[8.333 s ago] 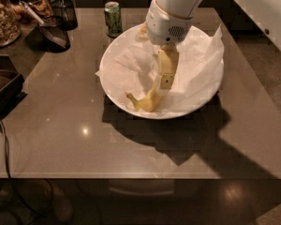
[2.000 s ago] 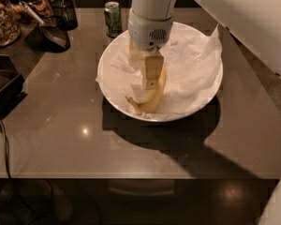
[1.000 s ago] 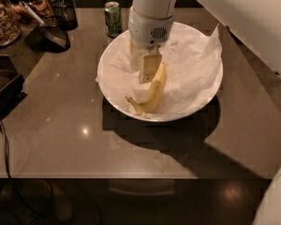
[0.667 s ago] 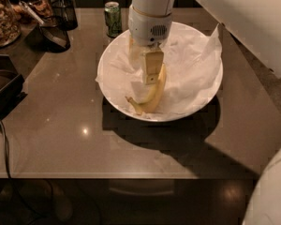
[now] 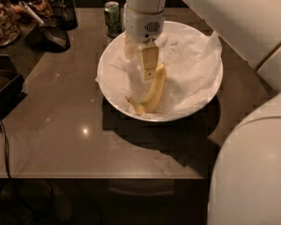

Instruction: Pick banana from white bowl

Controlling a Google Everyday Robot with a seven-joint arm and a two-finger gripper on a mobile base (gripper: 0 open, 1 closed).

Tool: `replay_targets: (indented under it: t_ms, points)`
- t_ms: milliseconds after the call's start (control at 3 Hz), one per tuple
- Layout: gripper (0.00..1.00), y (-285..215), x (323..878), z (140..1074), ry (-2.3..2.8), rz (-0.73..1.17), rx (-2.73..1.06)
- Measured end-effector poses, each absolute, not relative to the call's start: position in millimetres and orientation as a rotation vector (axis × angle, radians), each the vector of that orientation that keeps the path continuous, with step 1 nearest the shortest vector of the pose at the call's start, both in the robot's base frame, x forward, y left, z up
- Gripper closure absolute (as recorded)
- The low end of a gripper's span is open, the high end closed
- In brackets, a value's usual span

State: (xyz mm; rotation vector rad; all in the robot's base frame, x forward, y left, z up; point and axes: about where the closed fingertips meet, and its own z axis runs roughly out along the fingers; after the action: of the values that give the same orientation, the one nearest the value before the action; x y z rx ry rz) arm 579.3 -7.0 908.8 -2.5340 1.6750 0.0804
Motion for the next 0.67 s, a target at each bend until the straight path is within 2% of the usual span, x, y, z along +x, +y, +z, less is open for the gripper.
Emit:
replay_targets:
  t_ms: [333,667]
  points:
    - [0.35,-17.9,576.6,902.2,1.628,0.088,-2.586]
    - [0.36,1.2,553.6,912.4,1.526,-0.018,-2.687]
